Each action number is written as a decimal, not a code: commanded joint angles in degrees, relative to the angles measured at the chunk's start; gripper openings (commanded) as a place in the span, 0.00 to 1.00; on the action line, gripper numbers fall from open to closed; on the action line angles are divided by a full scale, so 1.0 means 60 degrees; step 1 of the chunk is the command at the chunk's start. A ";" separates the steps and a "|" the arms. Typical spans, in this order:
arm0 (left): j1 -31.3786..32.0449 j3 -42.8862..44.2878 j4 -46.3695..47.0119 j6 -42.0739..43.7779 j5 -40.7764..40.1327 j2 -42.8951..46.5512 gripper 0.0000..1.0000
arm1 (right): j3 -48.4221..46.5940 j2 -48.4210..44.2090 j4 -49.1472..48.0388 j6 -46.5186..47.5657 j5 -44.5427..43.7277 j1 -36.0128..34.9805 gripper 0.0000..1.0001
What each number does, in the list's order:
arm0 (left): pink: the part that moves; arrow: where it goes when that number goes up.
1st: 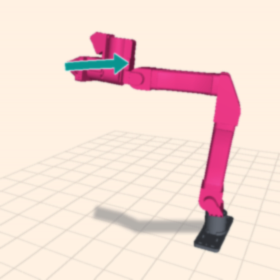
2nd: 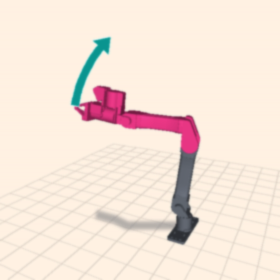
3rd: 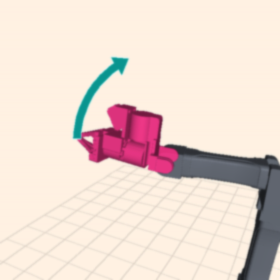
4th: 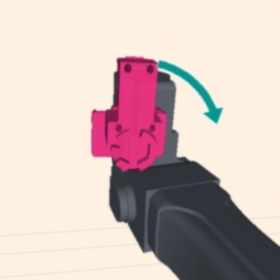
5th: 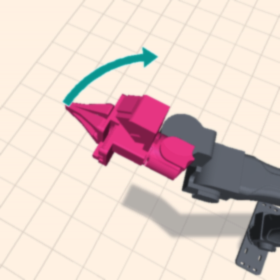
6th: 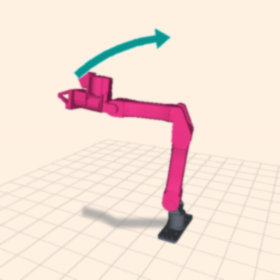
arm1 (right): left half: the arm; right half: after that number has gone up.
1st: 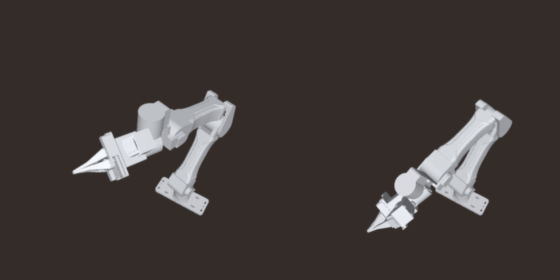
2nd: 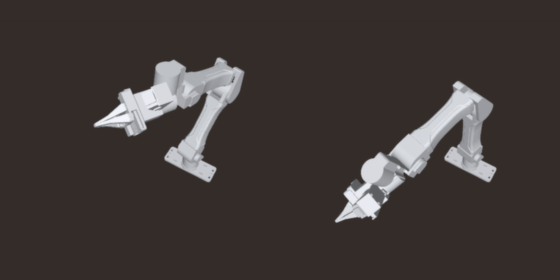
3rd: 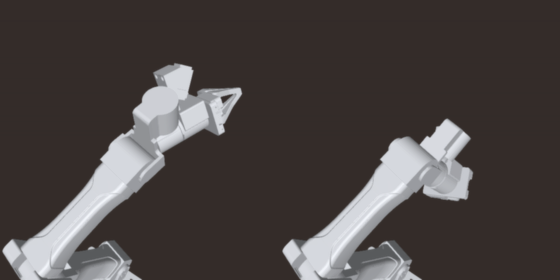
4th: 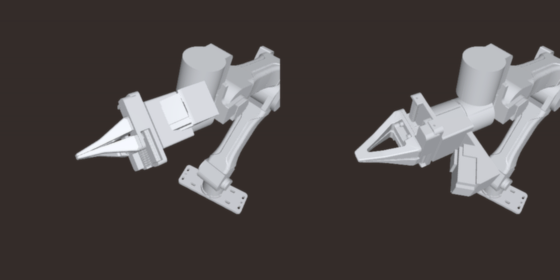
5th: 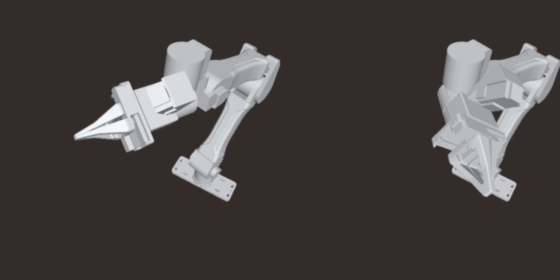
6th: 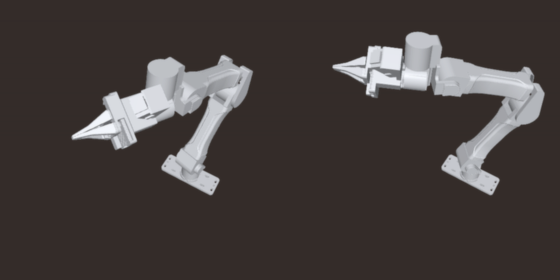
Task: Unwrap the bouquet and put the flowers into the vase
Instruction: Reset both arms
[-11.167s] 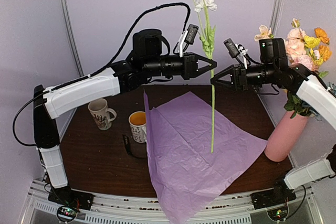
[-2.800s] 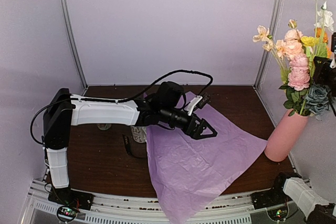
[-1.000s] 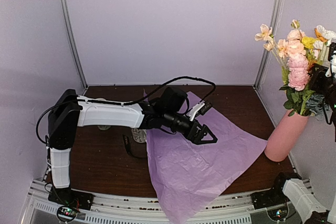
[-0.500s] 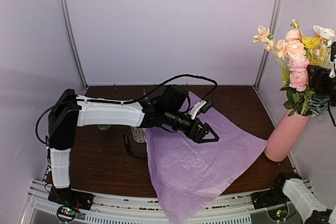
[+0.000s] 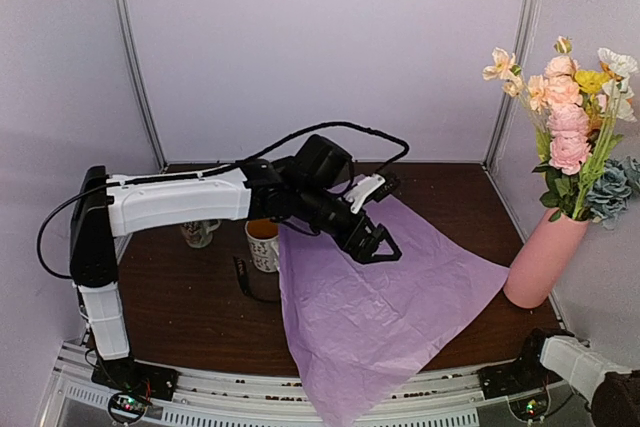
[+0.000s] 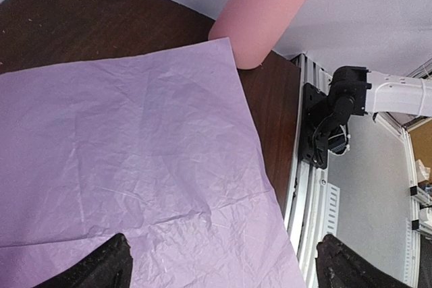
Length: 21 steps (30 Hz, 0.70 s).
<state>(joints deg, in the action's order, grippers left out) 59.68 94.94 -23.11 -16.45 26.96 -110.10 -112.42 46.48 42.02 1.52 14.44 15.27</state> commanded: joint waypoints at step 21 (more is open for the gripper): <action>-0.0528 -0.0918 -0.2466 0.0277 -0.6624 0.3186 0.98 | -0.2456 0.4882 -0.0250 0.1523 0.2797 -0.5440 0.82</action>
<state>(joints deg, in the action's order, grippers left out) 57.78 90.32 -37.80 -12.67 -5.41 -92.92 -127.26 73.89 35.11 0.58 31.70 -8.73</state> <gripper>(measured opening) 0.978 0.821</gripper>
